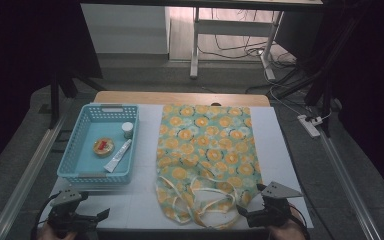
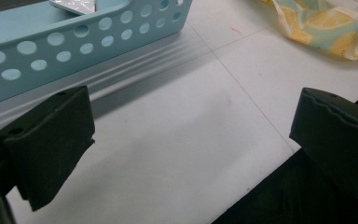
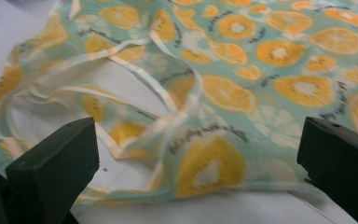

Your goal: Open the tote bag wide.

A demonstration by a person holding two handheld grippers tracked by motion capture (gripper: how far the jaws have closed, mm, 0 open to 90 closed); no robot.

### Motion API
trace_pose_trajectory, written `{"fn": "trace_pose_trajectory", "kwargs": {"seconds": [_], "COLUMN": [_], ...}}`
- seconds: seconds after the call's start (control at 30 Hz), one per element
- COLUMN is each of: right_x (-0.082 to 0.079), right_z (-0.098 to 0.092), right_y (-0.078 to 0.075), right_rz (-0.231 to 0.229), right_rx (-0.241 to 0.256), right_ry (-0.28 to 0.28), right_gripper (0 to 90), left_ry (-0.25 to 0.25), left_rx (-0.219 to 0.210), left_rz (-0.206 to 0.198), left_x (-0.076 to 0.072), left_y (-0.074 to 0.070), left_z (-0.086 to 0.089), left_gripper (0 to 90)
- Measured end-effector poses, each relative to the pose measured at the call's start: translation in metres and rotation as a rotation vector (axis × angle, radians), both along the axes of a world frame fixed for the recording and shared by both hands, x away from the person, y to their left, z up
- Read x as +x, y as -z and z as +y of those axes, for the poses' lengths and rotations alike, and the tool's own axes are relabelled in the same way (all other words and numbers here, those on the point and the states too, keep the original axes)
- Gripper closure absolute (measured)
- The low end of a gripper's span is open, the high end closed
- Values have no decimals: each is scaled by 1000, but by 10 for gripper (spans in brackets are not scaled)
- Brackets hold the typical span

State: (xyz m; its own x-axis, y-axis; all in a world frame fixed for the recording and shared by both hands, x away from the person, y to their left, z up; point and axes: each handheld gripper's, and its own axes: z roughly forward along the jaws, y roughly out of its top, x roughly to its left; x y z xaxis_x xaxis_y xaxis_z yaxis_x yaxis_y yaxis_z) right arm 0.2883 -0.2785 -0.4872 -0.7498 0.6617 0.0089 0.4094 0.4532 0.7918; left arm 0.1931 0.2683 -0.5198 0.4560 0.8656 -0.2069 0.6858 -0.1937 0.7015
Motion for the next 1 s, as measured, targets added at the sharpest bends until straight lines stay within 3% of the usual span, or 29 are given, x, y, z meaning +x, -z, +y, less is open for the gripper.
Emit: {"fn": "trace_pose_trajectory", "kwargs": {"seconds": [0.17, 0.3, 0.6, 0.77, 1.0], "right_x": [-1, -4, -9, -17, -26], "right_z": [14, 30, 49, 67, 89], "right_y": [2, 5, 8, 10, 18], "right_rz": [31, 52, 84, 126, 157], "right_rx": [10, -16, -25, -13, -56], "right_ry": [-43, -98, -152, -232, -316], "right_gripper": [0, 0, 0, 0, 0], "left_ry": [4, 7, 8, 9, 12], "left_rx": [10, 15, 17, 17, 19], "left_rz": [1, 1, 2, 3, 2], "left_x": [0, 0, 0, 0, 0], "left_y": [0, 0, 0, 0, 0], "left_z": [-1, -2, -2, -2, -3], "left_gripper": [0, 0, 0, 0, 0]}}
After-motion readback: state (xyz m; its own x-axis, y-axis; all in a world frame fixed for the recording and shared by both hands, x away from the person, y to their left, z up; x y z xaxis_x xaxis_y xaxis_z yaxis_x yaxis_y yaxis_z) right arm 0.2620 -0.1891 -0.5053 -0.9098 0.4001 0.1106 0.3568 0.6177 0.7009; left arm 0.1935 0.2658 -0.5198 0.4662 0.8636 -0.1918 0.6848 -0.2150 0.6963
